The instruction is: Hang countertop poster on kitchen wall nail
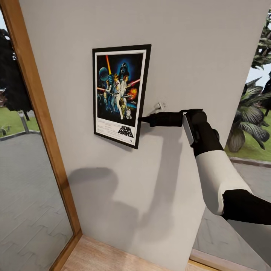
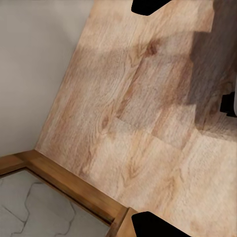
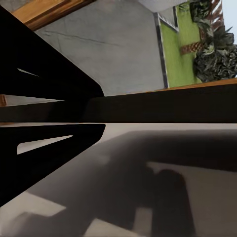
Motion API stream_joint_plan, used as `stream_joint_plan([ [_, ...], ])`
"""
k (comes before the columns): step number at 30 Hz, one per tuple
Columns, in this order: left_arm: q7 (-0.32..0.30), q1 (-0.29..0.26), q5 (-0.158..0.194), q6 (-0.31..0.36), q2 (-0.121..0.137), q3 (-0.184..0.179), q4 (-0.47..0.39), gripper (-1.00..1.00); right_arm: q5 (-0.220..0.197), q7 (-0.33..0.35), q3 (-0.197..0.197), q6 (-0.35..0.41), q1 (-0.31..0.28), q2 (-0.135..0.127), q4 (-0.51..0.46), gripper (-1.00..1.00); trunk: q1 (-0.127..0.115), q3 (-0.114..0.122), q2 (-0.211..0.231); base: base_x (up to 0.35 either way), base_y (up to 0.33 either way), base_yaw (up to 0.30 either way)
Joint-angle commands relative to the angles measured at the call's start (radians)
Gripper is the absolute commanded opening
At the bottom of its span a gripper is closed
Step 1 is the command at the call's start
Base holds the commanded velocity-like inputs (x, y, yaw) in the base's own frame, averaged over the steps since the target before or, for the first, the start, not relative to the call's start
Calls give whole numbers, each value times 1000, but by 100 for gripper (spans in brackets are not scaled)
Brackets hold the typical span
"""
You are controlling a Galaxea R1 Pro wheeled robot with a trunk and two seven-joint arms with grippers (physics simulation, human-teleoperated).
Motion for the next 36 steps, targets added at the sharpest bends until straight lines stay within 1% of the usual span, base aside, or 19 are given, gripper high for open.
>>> stream_joint_plan([
  [1,-7,1,4,-1,0,3,-1,100,5,7,-2,6,0,1,-1,-100,0,0,-1,0,0,0],
  [12,-7,0,4,-1,0,3,-1,100,6,6,-3,-23,2,7,-2,-100,0,0,-1,0,0,0],
  [26,-7,0,4,-1,0,3,-1,100,6,7,-3,-27,10,7,0,-100,0,0,-1,0,0,0],
  [30,-7,1,4,-1,0,3,-1,100,5,7,-3,-28,12,11,17,-100,0,0,-1,0,0,0],
  [36,-7,1,4,-1,0,3,-1,100,6,6,-2,-65,12,15,38,-100,0,0,-1,0,0,0],
])
